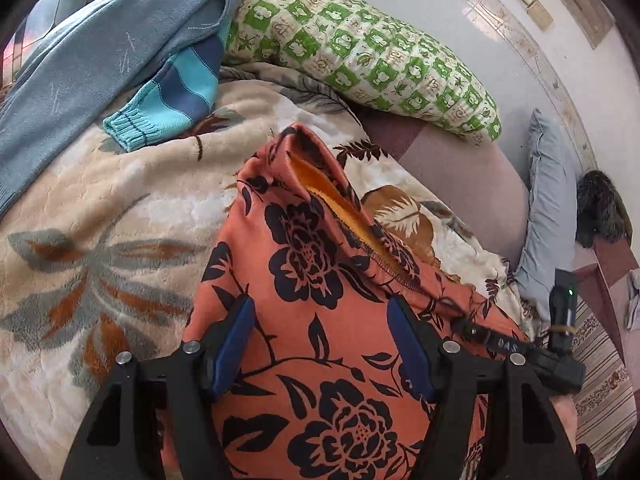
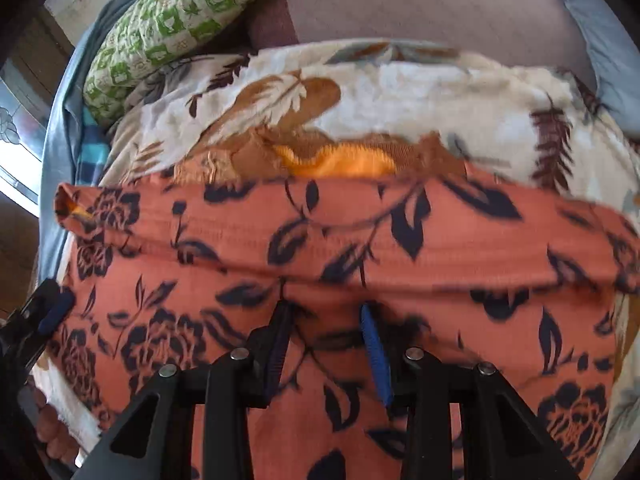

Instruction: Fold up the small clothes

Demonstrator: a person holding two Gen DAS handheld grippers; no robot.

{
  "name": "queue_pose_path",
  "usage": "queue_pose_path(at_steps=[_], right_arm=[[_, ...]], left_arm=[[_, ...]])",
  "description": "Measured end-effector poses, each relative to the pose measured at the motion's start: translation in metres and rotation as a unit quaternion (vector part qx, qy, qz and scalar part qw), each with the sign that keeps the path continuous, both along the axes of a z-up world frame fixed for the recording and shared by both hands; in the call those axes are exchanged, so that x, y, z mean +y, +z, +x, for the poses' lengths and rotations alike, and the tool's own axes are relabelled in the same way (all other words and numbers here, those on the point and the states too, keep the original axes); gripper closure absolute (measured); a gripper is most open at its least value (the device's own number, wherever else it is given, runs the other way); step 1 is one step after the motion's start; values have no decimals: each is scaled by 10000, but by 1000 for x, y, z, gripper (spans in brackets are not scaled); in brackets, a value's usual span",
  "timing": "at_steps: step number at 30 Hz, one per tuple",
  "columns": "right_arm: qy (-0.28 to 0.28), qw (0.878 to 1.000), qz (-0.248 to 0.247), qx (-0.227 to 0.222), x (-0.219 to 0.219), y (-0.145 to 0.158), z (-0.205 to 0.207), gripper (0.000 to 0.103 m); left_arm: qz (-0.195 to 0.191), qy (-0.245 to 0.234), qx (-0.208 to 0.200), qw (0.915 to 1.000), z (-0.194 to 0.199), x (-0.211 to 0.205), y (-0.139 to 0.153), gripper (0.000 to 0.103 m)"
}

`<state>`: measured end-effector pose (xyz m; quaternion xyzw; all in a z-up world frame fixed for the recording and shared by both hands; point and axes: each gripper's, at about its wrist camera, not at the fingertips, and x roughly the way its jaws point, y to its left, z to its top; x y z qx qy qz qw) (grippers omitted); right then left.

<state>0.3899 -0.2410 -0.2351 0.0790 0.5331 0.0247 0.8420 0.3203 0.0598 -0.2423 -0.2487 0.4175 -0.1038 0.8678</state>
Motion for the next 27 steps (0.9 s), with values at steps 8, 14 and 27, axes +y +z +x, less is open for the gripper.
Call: queue_pose_path(at_steps=[8, 14, 27], right_arm=[[-420, 9949, 846, -351, 6, 35, 48, 64], [746, 9905, 1146, 159, 131, 19, 52, 64], [-327, 9901, 1317, -351, 92, 24, 58, 62]], left_arm=[[-268, 627, -35, 9977, 6, 45, 20, 34], [258, 777, 558, 9951, 9, 53, 4, 34], [803, 840, 609, 9914, 12, 55, 3, 34]])
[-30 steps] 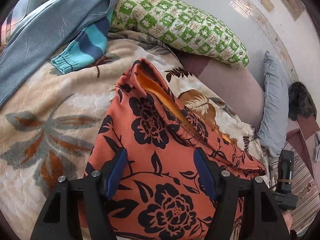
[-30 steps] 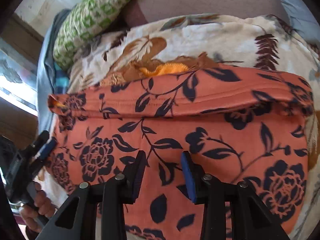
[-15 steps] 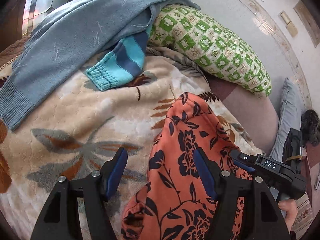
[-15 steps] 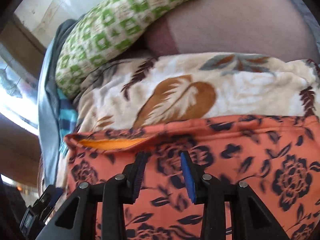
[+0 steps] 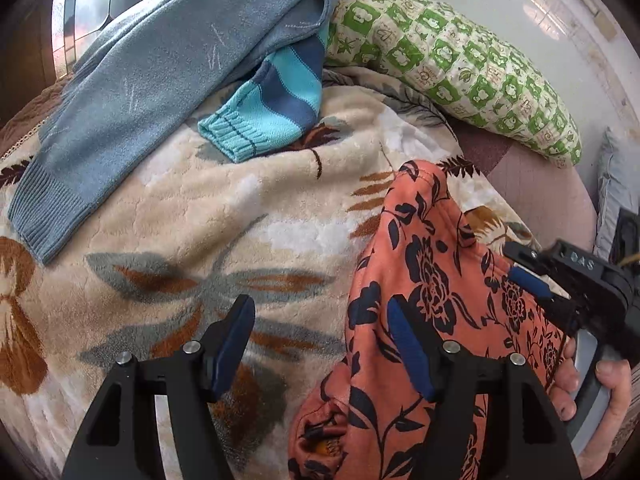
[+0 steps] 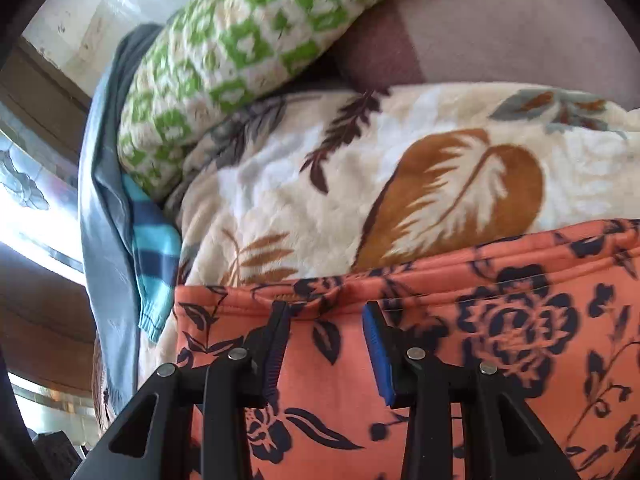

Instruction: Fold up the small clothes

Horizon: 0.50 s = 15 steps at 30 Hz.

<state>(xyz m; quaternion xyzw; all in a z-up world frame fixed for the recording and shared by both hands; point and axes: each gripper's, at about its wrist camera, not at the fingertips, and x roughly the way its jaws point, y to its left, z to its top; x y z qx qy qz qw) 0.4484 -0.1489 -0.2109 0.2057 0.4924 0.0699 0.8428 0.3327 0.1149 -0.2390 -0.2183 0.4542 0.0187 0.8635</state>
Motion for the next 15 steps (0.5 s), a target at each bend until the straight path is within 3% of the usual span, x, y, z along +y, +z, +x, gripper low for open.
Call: queue_pose_path(at_steps=[4, 7, 11, 13, 15], right_arm=[[-511, 9975, -448, -182, -84, 20, -42, 62], [-1036, 9914, -793, -109, -156, 25, -77, 62], [-1641, 9852, -424, 247, -230, 3, -120, 62], [-1650, 9840, -306, 594, -246, -20, -135, 62], [-1650, 9850, -262, 434, -247, -27, -148, 63]], left_arm=[[-25, -230, -307, 9993, -4, -10, 13, 34], [121, -455, -126, 9988, 1, -24, 6, 34], [438, -455, 449, 9970, 9, -32, -19, 28], [381, -403, 394, 9977, 8, -30, -20, 26], [295, -399, 428, 9978, 8, -27, -18, 25]])
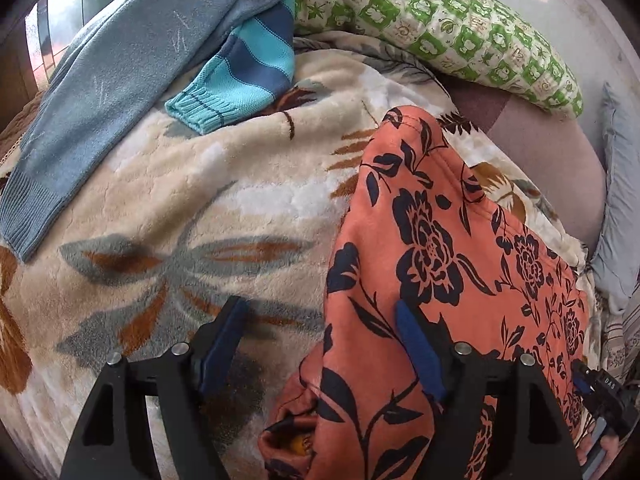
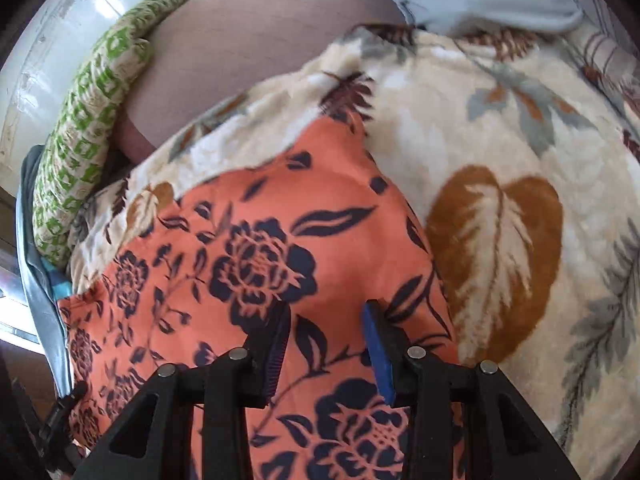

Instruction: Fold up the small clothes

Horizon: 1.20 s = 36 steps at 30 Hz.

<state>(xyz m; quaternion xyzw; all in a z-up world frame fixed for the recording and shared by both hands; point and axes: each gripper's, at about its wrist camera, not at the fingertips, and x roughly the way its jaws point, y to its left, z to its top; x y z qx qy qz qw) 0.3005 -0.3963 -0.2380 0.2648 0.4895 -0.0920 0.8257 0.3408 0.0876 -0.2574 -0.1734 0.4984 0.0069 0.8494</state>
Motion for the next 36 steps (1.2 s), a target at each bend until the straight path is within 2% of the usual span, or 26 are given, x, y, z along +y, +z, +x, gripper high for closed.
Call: queue_pose_path(at_steps=[4, 9, 13, 16, 18, 20, 22, 24, 28, 31, 33, 36], right_arm=[[100, 9995, -83, -274, 23, 16, -20, 63], [1021, 9913, 466, -686, 84, 39, -20, 62], [1836, 9785, 746, -573, 146, 31, -24, 62], [2217, 9738, 320, -388, 182, 16, -28, 62], [2450, 9693, -138, -174, 198, -2, -29, 62], [2490, 9677, -284, -282, 199, -2, -36, 62], [2424, 9700, -167, -108, 194, 2, -42, 62], [2296, 9731, -71, -154, 184, 11, -55, 63], [2151, 9753, -179, -468, 169, 33, -85, 62], [2142, 9723, -421, -831, 164, 48, -94, 62], [2123, 9720, -389, -928, 161, 49, -91, 62], [2037, 9750, -83, -881, 156, 40, -77, 62]], left_arm=[[-237, 213, -113, 9994, -5, 17, 7, 26], [-496, 469, -378, 9969, -19, 34, 22, 26], [-677, 435, -436, 9958, -40, 33, 29, 26], [-982, 521, -503, 9925, -61, 31, 35, 26], [-996, 503, -554, 9922, -75, 27, 39, 26], [-909, 491, -493, 9934, -90, 24, 35, 25], [-1062, 542, -377, 9922, -105, 23, 25, 26], [-1306, 577, -185, 9896, -113, 22, 14, 26], [-1753, 498, -114, 9832, -116, 14, 6, 24], [-1848, 577, -122, 9810, -109, 9, -2, 22], [-2128, 517, -226, 9755, -101, 7, -5, 21], [-2706, 462, -269, 9612, -87, 6, -15, 21]])
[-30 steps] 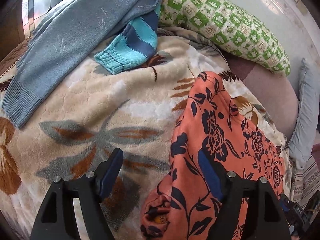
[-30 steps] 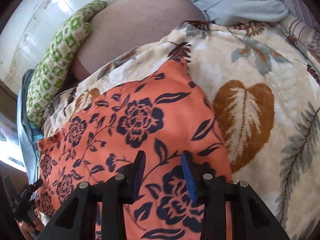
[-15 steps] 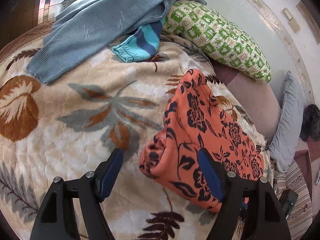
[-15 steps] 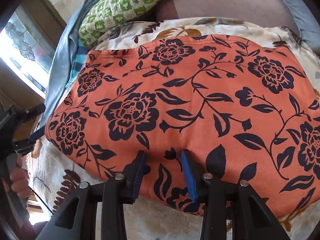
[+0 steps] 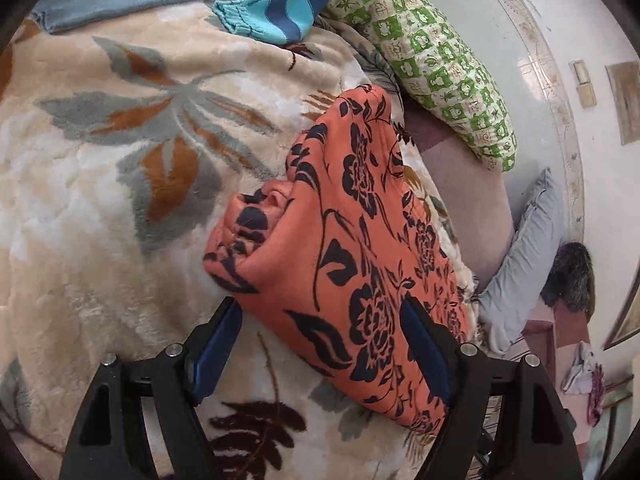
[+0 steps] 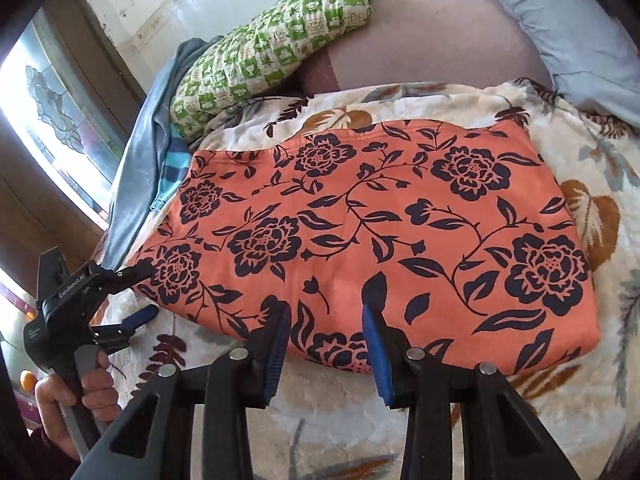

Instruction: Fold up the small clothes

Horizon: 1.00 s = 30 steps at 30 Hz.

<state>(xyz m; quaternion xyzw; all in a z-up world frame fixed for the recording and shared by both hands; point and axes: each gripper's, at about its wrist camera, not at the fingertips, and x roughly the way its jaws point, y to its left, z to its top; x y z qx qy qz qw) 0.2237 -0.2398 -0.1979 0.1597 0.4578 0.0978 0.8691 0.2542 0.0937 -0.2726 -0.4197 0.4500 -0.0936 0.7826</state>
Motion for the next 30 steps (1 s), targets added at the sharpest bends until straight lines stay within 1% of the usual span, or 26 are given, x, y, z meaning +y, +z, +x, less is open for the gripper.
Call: queue_pose_path(at_steps=[1, 3, 5, 6, 7, 8, 9, 10, 11, 13, 14, 15, 16, 17, 18, 20, 21, 22, 23, 24, 25, 27, 30], right_arm=[[1, 9999, 94, -38, 0, -1, 4, 63], [75, 9995, 205, -223, 4, 0, 13, 63], [133, 9993, 135, -328, 10, -4, 21, 63], [202, 9994, 68, -260, 14, -10, 26, 63], [285, 9996, 26, -88, 18, -20, 33, 63], [333, 9993, -8, 189, 21, -34, 39, 63], [373, 9987, -42, 346, 23, -45, 43, 63], [406, 9989, -110, 209, 24, -45, 42, 63], [451, 9987, -183, 170, 26, -42, 42, 63], [456, 9986, -174, 205, 27, -43, 41, 63], [446, 9987, -132, 199, 26, -45, 41, 63], [438, 9988, -89, 189, 26, -46, 41, 63], [425, 9989, -57, 193, 25, -46, 40, 63], [420, 9989, -32, 208, 24, -46, 40, 63], [419, 9989, -16, 214, 24, -46, 39, 63], [429, 9989, -16, 202, 24, -46, 38, 63], [432, 9989, -23, 197, 24, -46, 37, 63], [436, 9989, -31, 192, 24, -46, 36, 63], [442, 9988, -44, 186, 25, -46, 35, 63], [448, 9988, -57, 179, 25, -46, 34, 63], [453, 9988, -64, 182, 26, -46, 33, 63], [451, 9988, -40, 199, 26, -46, 31, 63], [413, 9987, 166, 265, 19, -45, 30, 63]], left_arm=[[-43, 15, 8, 10000, 5, -1, -3, 21], [98, 51, -147, 9998, 9, -5, 1, 21], [293, -47, -279, 9992, 14, -12, 4, 21], [390, -58, -329, 9987, 14, -15, 5, 22], [481, -40, -411, 9980, 14, -18, 6, 23], [603, -31, -480, 9970, 14, -19, 7, 32], [765, -47, -514, 9957, 15, -22, 8, 46], [897, -78, -531, 9945, 17, -23, 7, 49], [938, -90, -549, 9940, 18, -24, 7, 51], [885, -67, -572, 9944, 19, -23, 5, 51], [875, -67, -552, 9946, 20, -23, 4, 50], [841, -83, -499, 9952, 21, -25, 1, 40], [753, -119, -521, 9957, 23, -27, 0, 35], [741, -136, -607, 9953, 23, -29, 1, 27], [812, -194, -649, 9944, 23, -32, 4, 24], [1134, -327, -751, 9902, 23, -40, 6, 24], [1274, -336, -801, 9880, 22, -42, 7, 28], [1398, -306, -833, 9862, 22, -42, 8, 34], [1495, -311, -842, 9847, 22, -42, 8, 51], [1543, -349, -837, 9839, 24, -41, 7, 58], [1518, -358, -856, 9840, 24, -39, 7, 60], [1472, -407, -941, 9838, 24, -38, 8, 68], [1740, -575, -1197, 9758, 20, -46, 18, 73]])
